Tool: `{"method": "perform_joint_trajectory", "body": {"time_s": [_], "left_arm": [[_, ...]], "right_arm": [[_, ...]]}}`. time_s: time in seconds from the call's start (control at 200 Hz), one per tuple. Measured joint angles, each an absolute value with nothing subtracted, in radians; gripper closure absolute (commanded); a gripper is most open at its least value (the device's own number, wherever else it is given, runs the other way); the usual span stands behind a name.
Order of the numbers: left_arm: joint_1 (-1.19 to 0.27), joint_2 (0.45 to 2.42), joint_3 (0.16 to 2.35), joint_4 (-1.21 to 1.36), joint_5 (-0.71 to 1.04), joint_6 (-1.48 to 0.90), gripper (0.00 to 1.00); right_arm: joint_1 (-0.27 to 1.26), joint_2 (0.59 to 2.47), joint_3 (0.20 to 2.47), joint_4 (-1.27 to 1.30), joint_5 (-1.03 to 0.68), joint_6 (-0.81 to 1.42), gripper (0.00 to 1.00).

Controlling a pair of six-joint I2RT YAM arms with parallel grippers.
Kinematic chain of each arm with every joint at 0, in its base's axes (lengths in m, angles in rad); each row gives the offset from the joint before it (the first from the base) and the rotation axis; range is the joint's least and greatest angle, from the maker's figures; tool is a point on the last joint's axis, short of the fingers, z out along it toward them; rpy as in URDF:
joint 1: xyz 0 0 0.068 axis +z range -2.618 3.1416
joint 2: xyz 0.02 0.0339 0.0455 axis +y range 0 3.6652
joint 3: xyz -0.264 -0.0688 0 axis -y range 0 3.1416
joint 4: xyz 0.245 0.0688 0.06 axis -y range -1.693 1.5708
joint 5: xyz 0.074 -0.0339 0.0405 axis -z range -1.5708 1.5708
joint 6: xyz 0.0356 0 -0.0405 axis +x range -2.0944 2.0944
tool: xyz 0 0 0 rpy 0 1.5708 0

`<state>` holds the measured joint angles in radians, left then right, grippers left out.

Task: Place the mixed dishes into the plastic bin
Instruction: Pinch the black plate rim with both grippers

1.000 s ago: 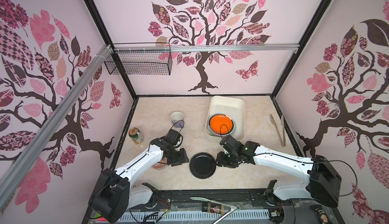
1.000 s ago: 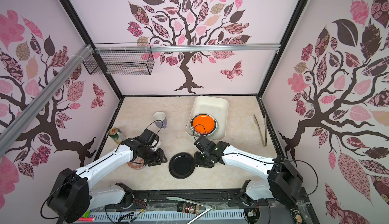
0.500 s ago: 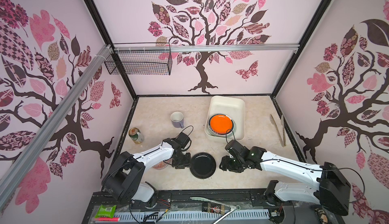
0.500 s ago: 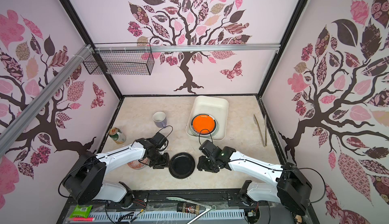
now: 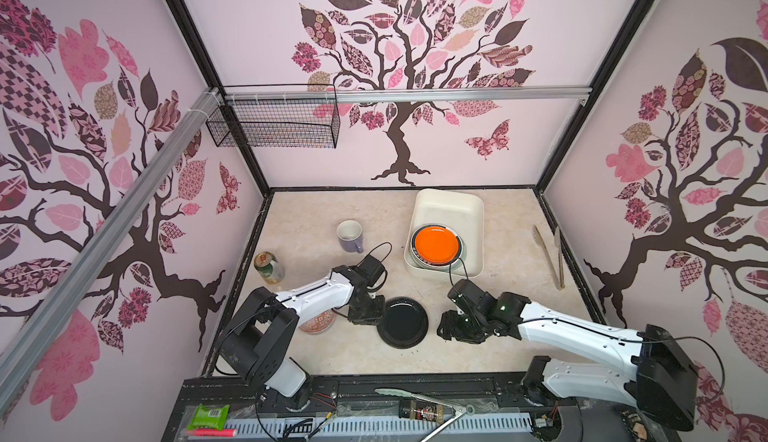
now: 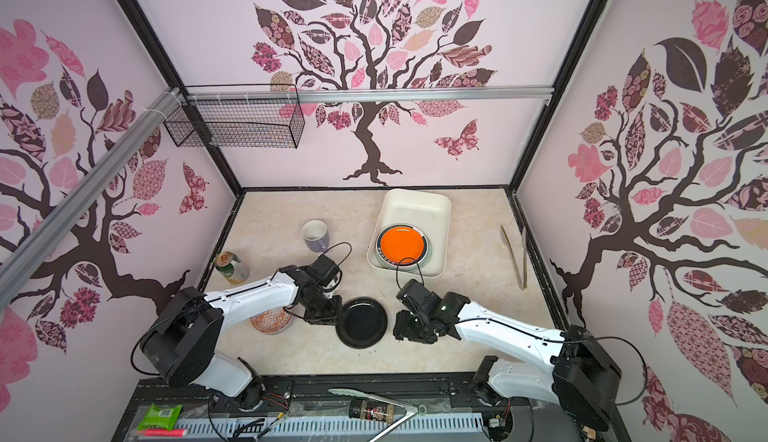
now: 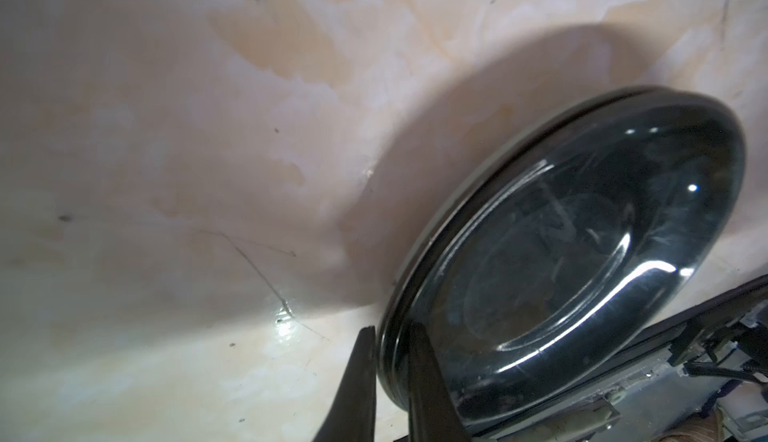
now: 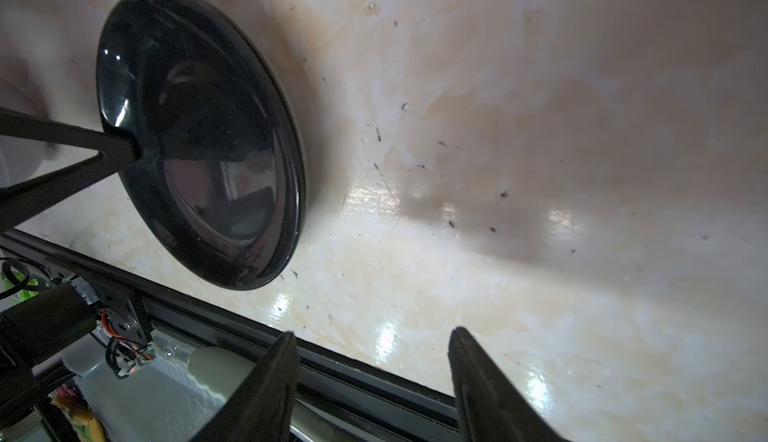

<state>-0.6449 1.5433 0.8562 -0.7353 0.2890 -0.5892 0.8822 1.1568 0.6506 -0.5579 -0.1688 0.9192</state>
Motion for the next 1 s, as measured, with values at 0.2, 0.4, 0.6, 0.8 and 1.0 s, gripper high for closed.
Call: {"method": "perform_joint_trajectory", "body": {"time_s": [0.2, 0.4, 0.6, 0.8, 1.0], "left_arm": [[-0.645, 1.513, 0.903, -0.797, 0.257, -0.566, 0.91], [-0.645, 1.484, 0.931, -0.851, 0.221, -0.540, 0.89], [-0.643, 1.509, 0.931, -0.858, 0.211, -0.522, 0.90], [-0.643, 1.554, 0.931, -0.853, 0.222, -0.516, 1.00], [-0.643, 1.576, 0.932, -0.844, 0.227, -0.517, 1.00]], "right_arm": [[0.854, 1.145, 0.640, -0.557, -0.173, 0.912, 0.38], [0.840, 1.145, 0.640, -0.556, -0.181, 0.894, 0.38], [0.836, 1.146, 0.640, -0.551, -0.187, 0.878, 0.38], [0.835, 1.158, 0.640, -0.518, -0.196, 0.870, 0.38], [0.835, 1.270, 0.688, -0.515, -0.205, 0.825, 0.38]]}}
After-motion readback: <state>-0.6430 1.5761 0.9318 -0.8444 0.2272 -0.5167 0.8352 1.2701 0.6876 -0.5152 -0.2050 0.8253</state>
